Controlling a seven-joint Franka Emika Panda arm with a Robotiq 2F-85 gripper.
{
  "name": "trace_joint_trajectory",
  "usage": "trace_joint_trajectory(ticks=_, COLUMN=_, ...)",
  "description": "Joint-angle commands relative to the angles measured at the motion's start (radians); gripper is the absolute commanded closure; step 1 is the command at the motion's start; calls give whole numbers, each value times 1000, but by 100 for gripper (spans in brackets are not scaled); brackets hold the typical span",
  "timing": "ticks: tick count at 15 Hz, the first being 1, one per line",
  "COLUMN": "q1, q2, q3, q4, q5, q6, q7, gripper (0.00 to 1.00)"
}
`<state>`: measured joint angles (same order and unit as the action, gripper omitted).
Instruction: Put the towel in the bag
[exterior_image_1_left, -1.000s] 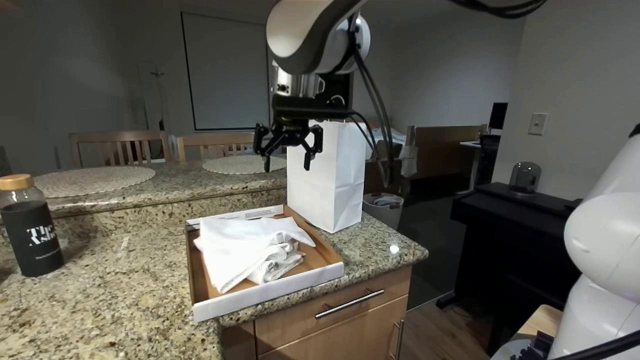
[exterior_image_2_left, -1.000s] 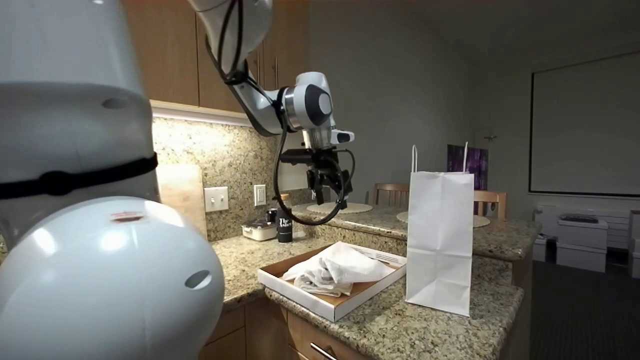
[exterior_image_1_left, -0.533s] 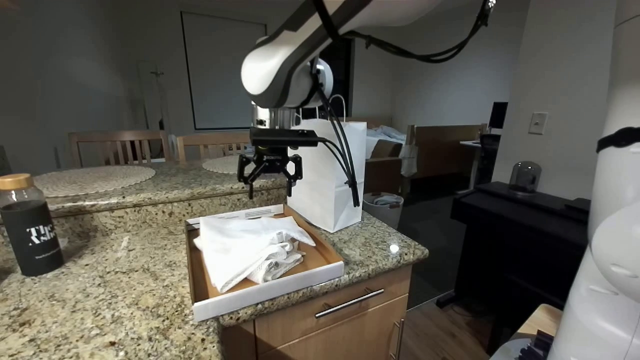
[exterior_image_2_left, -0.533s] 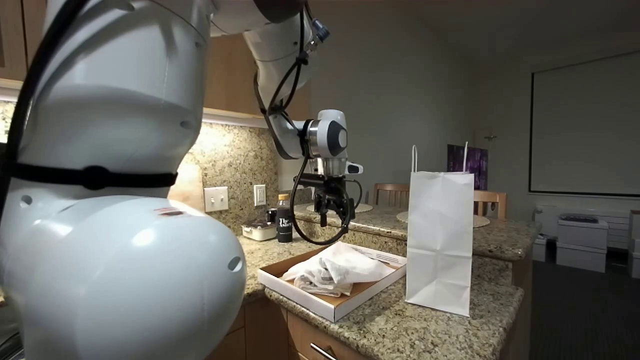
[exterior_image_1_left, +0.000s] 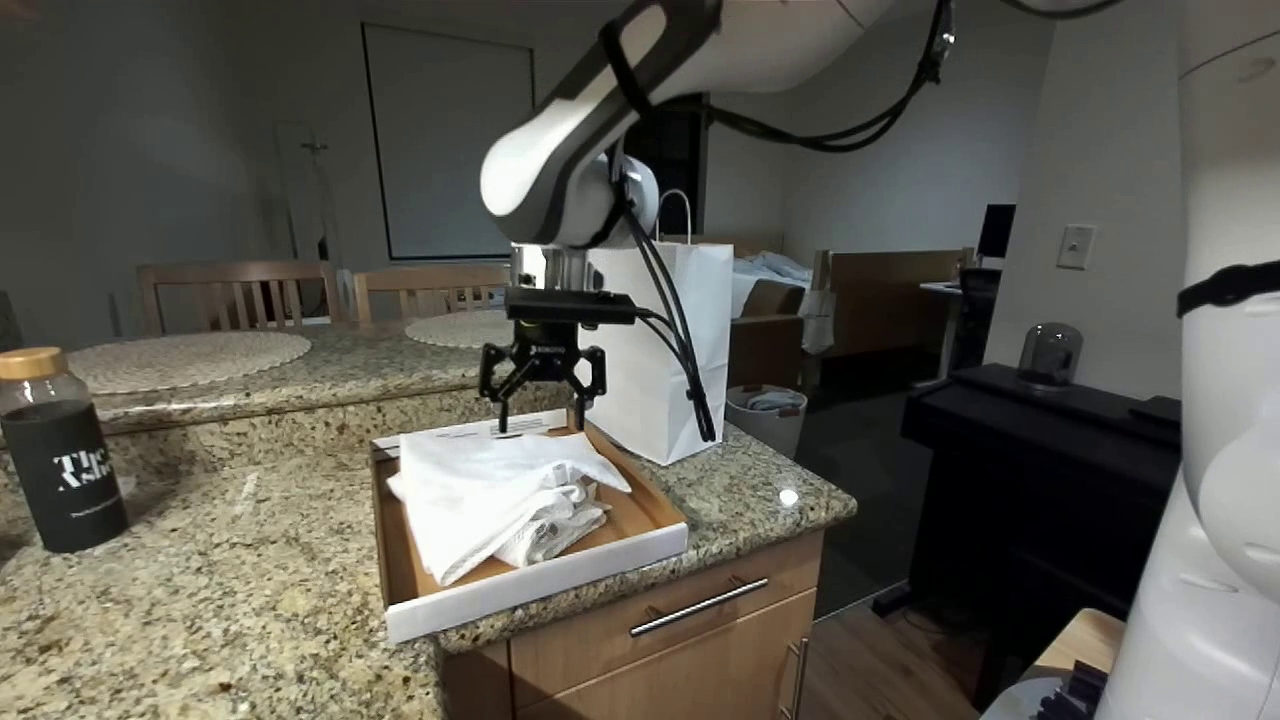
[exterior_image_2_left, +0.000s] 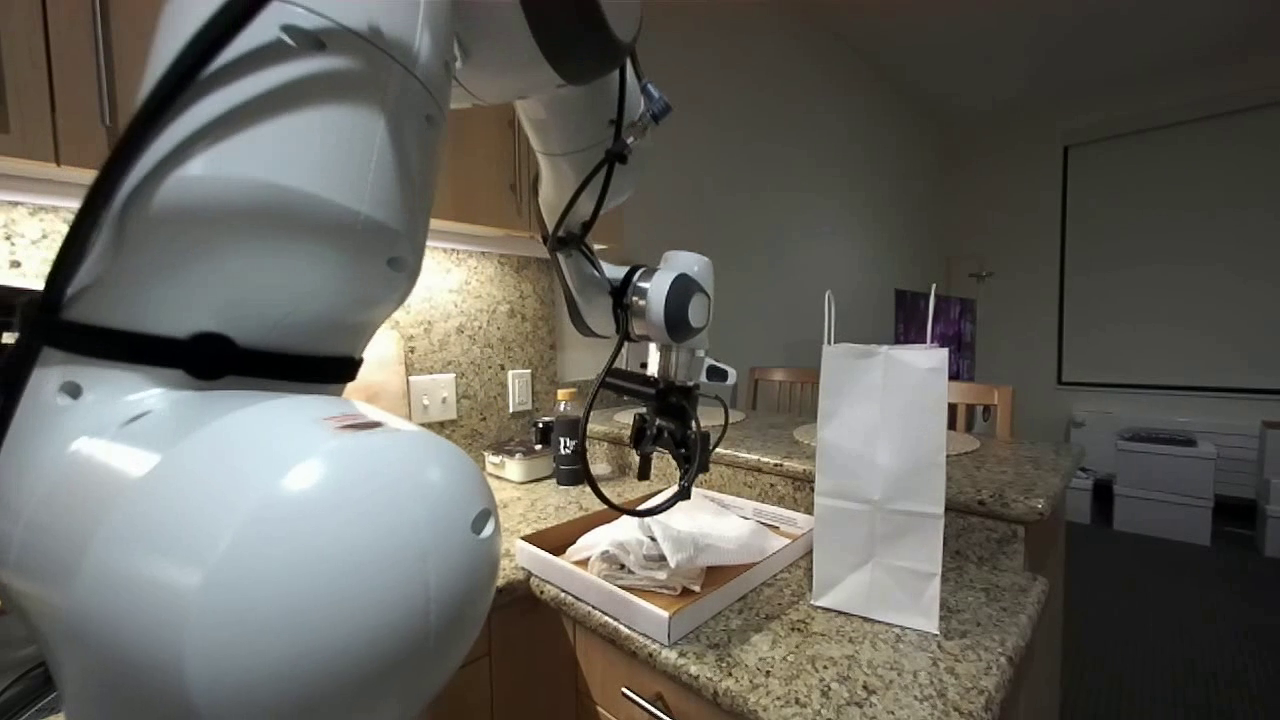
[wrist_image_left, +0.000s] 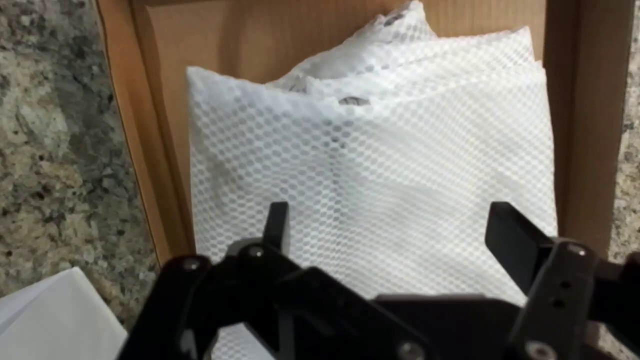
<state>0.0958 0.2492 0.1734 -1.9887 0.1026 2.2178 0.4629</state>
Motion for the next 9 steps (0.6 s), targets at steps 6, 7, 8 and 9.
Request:
trace_joint_trajectory(ticks=6, q1=5, q2=235, q3=-45, q4=138, q5=112, q6=-66, q7=-119, gripper=0)
trace_joint_trajectory(ticks=7, q1=5, q2=267, q3=-43, q4=161, q5=123, q6=-91, q7=-129, gripper=0)
trace_joint_trajectory(ticks=8, q1=3, q2=294, q3=-38, q4=181, q5=136, q6=-111, q7=-146, gripper=0)
trace_joint_trajectory(ticks=9, q1=4, q2=323, q3=-35, q4=204, q5=144, q6=-135, q7=-161, gripper=0)
